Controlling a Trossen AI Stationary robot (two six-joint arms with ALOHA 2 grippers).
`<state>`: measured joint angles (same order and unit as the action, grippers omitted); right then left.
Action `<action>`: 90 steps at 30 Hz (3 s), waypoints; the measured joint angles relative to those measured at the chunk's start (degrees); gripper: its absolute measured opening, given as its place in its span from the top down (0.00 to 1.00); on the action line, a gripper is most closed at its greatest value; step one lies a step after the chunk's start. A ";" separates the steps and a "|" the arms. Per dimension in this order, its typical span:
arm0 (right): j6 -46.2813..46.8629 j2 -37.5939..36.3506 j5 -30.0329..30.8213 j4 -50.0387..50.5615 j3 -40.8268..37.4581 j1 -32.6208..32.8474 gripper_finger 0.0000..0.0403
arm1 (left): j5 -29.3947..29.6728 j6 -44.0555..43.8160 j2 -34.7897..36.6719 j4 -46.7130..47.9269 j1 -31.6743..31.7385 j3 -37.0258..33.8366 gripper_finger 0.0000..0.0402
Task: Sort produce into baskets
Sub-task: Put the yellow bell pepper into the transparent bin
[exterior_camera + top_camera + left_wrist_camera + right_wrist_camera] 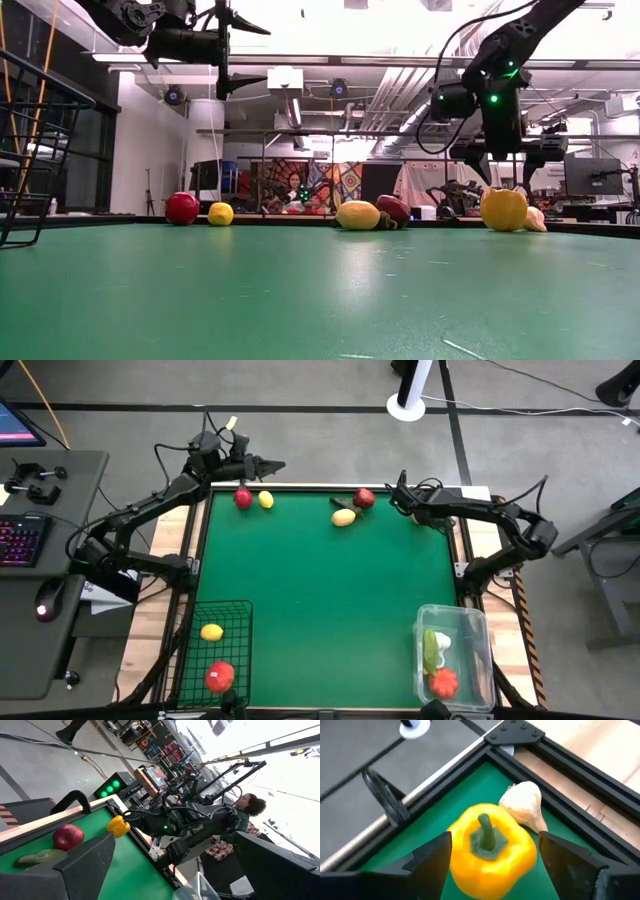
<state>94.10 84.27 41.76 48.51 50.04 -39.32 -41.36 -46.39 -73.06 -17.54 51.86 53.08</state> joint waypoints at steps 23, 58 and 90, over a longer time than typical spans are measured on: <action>-6.94 1.25 -2.22 -8.56 0.02 -6.49 0.51 | 0.00 0.09 0.00 0.17 0.01 0.00 0.03; -19.79 -4.34 -6.70 -7.89 0.09 -4.53 0.98 | -0.02 1.51 -0.02 4.29 -0.15 0.02 0.03; 6.08 -42.21 -55.33 -6.45 0.15 61.43 0.99 | 0.31 5.06 -0.02 4.24 -0.15 0.02 0.03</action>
<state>100.18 42.05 -13.57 42.06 50.19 22.10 -41.06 -41.33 -73.08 -13.30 51.70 53.10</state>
